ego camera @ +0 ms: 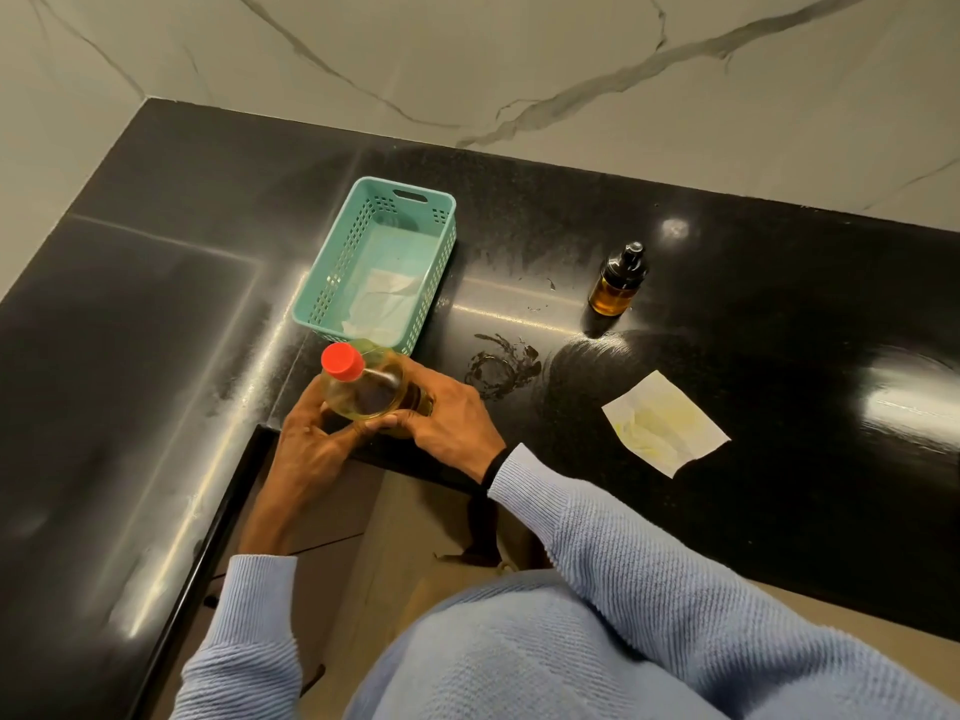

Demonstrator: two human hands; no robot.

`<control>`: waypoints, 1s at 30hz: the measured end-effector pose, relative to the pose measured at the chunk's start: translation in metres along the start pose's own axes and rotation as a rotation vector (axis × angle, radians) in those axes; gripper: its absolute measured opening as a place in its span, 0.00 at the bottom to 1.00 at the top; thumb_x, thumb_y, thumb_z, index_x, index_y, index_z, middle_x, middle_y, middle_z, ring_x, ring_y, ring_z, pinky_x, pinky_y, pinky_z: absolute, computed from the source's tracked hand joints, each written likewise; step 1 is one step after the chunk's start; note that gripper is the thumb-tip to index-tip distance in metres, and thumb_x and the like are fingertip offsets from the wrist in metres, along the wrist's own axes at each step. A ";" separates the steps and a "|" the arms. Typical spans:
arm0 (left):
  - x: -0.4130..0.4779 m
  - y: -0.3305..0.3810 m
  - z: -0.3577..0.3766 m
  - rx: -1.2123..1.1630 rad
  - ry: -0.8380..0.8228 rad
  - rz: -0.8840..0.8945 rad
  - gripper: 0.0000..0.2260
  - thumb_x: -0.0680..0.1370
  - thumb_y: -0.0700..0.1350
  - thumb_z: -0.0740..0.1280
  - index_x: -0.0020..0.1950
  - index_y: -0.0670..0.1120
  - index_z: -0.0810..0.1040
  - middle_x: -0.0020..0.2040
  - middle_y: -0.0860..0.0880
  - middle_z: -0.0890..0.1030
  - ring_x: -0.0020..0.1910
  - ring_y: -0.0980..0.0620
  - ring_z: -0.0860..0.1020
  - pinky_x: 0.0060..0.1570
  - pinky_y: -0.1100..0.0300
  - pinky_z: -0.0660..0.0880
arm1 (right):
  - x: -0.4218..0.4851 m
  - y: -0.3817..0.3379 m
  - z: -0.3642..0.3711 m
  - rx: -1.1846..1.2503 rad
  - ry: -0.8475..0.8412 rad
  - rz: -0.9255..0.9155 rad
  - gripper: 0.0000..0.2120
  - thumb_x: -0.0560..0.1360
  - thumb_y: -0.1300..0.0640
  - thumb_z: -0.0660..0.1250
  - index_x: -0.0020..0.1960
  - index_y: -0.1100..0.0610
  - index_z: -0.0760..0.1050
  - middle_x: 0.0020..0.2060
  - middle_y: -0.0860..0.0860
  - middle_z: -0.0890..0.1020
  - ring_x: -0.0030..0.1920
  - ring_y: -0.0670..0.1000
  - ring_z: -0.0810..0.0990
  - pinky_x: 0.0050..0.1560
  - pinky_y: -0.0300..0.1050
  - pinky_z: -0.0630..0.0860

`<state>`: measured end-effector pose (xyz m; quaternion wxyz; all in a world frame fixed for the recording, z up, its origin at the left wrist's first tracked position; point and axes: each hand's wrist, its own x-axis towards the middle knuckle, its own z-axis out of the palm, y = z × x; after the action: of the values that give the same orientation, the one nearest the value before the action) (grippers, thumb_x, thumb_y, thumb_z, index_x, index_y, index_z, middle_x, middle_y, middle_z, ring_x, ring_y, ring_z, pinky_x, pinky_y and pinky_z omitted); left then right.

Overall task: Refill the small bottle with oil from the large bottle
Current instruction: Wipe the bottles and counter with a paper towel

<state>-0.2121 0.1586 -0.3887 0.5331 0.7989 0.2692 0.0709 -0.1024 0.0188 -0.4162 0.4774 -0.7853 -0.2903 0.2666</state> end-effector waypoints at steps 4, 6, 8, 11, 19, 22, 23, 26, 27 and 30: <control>0.005 -0.010 -0.001 0.012 -0.009 -0.026 0.31 0.69 0.58 0.77 0.69 0.57 0.72 0.62 0.64 0.78 0.64 0.63 0.75 0.61 0.61 0.71 | 0.003 0.004 0.004 -0.044 0.004 0.003 0.33 0.73 0.43 0.72 0.76 0.41 0.64 0.64 0.50 0.79 0.64 0.52 0.76 0.63 0.47 0.74; 0.007 -0.011 -0.001 0.015 -0.019 -0.046 0.36 0.66 0.62 0.76 0.72 0.54 0.70 0.66 0.56 0.78 0.66 0.57 0.75 0.62 0.58 0.72 | 0.003 0.008 0.004 -0.076 -0.010 -0.001 0.35 0.75 0.43 0.71 0.77 0.42 0.61 0.64 0.52 0.78 0.64 0.54 0.76 0.62 0.49 0.74; 0.007 -0.011 0.004 0.000 -0.002 -0.065 0.36 0.69 0.53 0.79 0.73 0.49 0.69 0.67 0.50 0.76 0.65 0.57 0.75 0.60 0.65 0.74 | 0.002 0.014 0.004 -0.112 -0.042 -0.007 0.37 0.75 0.45 0.71 0.79 0.42 0.55 0.68 0.54 0.75 0.68 0.55 0.72 0.67 0.51 0.72; 0.003 -0.016 0.018 -0.033 0.034 -0.087 0.36 0.71 0.31 0.74 0.75 0.43 0.62 0.70 0.46 0.69 0.67 0.52 0.71 0.56 0.69 0.76 | -0.010 0.029 -0.007 -0.128 -0.048 0.024 0.37 0.79 0.49 0.67 0.81 0.45 0.50 0.76 0.55 0.65 0.77 0.53 0.61 0.75 0.49 0.62; -0.037 -0.050 0.089 -0.165 0.117 -0.541 0.29 0.74 0.25 0.61 0.71 0.47 0.62 0.60 0.42 0.72 0.60 0.44 0.75 0.51 0.56 0.77 | -0.078 0.173 -0.097 -0.612 0.455 0.533 0.29 0.80 0.62 0.62 0.78 0.60 0.57 0.77 0.61 0.60 0.78 0.62 0.55 0.77 0.60 0.57; -0.042 -0.049 0.111 -0.180 0.088 -0.609 0.23 0.77 0.29 0.62 0.67 0.47 0.65 0.57 0.41 0.75 0.50 0.48 0.77 0.42 0.59 0.75 | -0.082 0.202 -0.106 -0.798 0.426 0.616 0.32 0.80 0.57 0.62 0.80 0.60 0.52 0.79 0.62 0.56 0.78 0.65 0.53 0.77 0.62 0.56; -0.042 -0.049 0.115 -0.180 0.067 -0.613 0.22 0.77 0.29 0.62 0.67 0.48 0.66 0.56 0.42 0.75 0.50 0.49 0.77 0.43 0.59 0.75 | -0.080 0.203 -0.105 -0.814 0.395 0.598 0.33 0.80 0.56 0.61 0.80 0.59 0.51 0.79 0.61 0.55 0.79 0.64 0.52 0.77 0.62 0.55; -0.040 -0.051 0.120 -0.168 0.014 -0.638 0.22 0.77 0.29 0.62 0.65 0.49 0.68 0.54 0.43 0.76 0.53 0.47 0.78 0.42 0.59 0.76 | -0.055 0.190 -0.093 -0.827 0.252 0.530 0.36 0.79 0.53 0.60 0.81 0.55 0.46 0.80 0.59 0.52 0.79 0.63 0.50 0.77 0.63 0.53; -0.040 -0.052 0.120 -0.160 0.000 -0.645 0.21 0.77 0.29 0.62 0.64 0.49 0.69 0.54 0.43 0.77 0.53 0.47 0.79 0.42 0.59 0.76 | -0.040 0.181 -0.088 -0.852 0.205 0.485 0.36 0.79 0.51 0.60 0.81 0.53 0.46 0.80 0.58 0.52 0.79 0.63 0.51 0.77 0.64 0.53; -0.043 -0.052 0.119 -0.108 -0.087 -0.662 0.19 0.77 0.28 0.62 0.63 0.47 0.73 0.54 0.45 0.78 0.50 0.52 0.78 0.41 0.62 0.76 | 0.018 0.158 -0.063 -0.887 0.087 0.321 0.32 0.80 0.46 0.53 0.81 0.50 0.48 0.80 0.56 0.50 0.79 0.62 0.49 0.76 0.66 0.51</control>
<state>-0.2192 0.0546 -0.4776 0.5796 0.6410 0.4870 -0.1263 -0.0143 -0.0657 -0.5366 0.0606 -0.9588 -0.2307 0.1542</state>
